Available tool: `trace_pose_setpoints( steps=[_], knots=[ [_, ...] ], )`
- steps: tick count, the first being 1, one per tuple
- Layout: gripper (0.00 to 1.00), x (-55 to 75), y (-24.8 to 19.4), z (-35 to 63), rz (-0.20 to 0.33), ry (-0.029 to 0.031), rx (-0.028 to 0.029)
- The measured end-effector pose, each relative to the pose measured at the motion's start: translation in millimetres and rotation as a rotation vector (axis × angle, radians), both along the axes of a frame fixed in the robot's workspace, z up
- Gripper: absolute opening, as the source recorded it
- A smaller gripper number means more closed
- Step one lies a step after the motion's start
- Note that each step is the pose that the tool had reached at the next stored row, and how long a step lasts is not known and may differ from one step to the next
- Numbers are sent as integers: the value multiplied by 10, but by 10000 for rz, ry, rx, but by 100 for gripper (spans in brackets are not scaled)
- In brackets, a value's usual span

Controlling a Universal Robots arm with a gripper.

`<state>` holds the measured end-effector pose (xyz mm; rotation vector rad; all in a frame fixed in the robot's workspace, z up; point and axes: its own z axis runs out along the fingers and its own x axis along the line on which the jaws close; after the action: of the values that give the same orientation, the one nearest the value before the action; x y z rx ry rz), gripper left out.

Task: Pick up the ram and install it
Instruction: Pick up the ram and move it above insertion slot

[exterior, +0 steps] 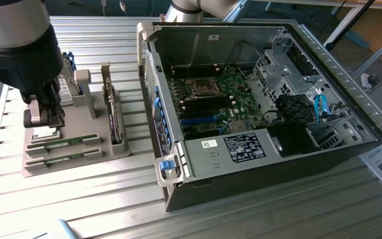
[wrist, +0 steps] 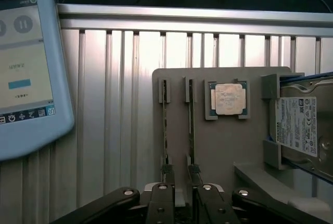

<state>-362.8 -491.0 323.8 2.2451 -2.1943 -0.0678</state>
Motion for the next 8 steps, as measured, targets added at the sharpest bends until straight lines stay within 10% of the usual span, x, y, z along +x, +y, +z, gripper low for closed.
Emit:
trace_pose_setpoints(
  steps=[8],
  knots=[
    [24, 0, -34, -174, 0, 1, 1]
  ],
)
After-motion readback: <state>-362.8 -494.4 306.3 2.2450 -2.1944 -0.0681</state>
